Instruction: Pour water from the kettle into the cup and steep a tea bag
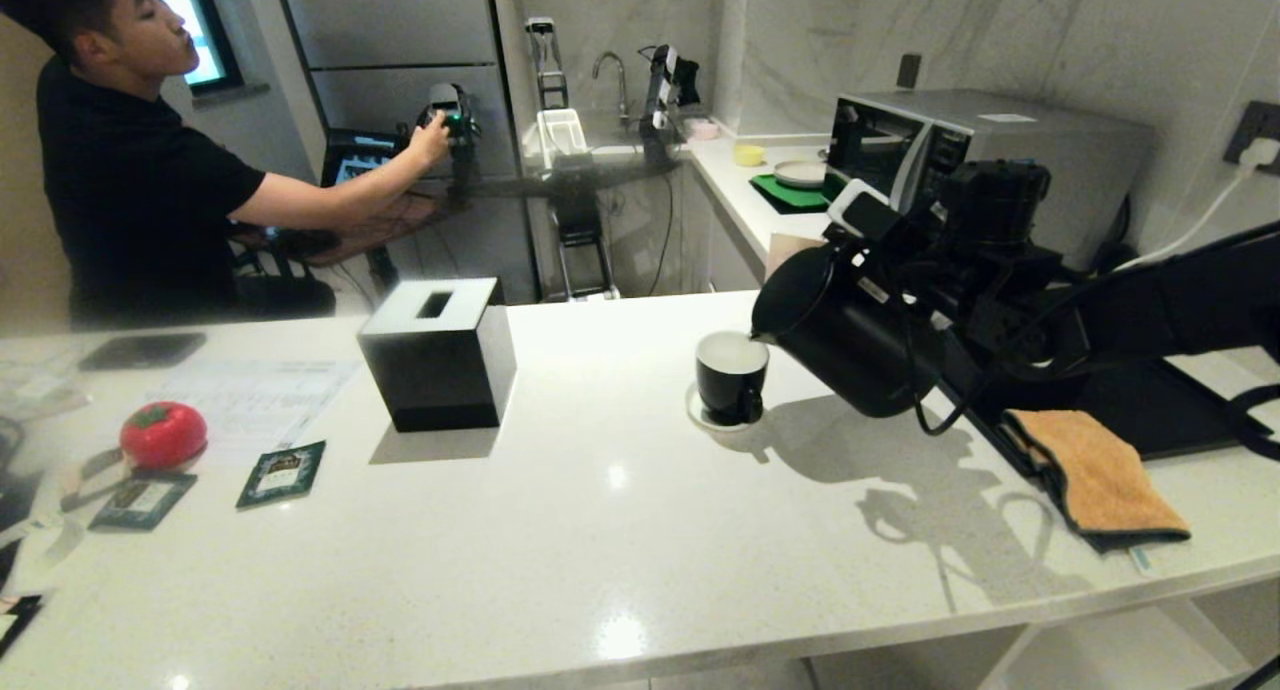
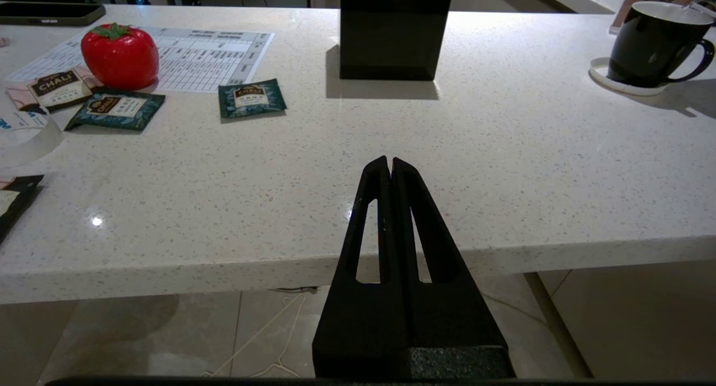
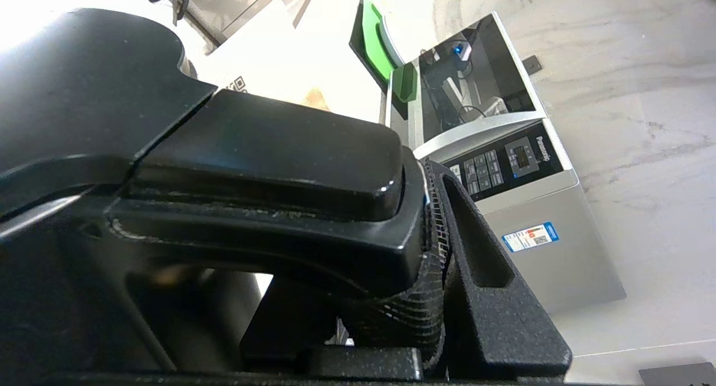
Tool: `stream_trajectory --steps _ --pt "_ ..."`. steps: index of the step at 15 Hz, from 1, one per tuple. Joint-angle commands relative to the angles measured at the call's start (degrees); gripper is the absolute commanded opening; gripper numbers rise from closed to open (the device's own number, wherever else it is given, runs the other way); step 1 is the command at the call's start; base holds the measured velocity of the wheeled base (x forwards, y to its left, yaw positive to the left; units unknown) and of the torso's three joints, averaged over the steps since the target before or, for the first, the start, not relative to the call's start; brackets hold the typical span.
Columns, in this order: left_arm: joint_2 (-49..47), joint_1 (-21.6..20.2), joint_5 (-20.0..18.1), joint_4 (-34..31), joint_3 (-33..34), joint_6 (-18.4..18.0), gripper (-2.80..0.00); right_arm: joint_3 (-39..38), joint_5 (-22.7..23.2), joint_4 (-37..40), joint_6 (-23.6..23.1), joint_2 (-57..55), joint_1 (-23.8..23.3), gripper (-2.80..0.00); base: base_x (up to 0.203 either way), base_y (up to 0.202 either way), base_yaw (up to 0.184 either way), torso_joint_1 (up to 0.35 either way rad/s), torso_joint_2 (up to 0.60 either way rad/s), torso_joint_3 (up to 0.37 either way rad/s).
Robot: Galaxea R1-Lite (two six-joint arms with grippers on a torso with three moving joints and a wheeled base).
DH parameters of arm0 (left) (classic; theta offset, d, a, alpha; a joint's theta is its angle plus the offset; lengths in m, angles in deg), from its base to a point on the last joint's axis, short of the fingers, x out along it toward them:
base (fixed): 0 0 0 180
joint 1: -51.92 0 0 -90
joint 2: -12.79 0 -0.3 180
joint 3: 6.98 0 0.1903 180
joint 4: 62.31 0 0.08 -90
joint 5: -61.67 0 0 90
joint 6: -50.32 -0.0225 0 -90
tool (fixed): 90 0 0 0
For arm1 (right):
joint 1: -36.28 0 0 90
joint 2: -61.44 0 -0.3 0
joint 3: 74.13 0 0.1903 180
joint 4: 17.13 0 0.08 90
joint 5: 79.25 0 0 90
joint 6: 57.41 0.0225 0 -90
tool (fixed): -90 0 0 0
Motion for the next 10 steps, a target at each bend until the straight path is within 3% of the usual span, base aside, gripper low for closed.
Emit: stream_trajectory --steps 1,10 --pt "-0.09 -0.01 0.02 0.02 0.00 0.05 -2.80 -0.01 -0.05 -0.22 -1.00 0.14 0.01 -2.80 0.000 0.000 0.000 0.000 0.00 0.000" --pt "-0.09 -0.01 0.02 0.02 0.00 0.05 -2.80 -0.10 0.04 -0.31 -2.30 0.38 0.01 -2.80 0.000 0.000 0.000 0.000 0.00 0.000"
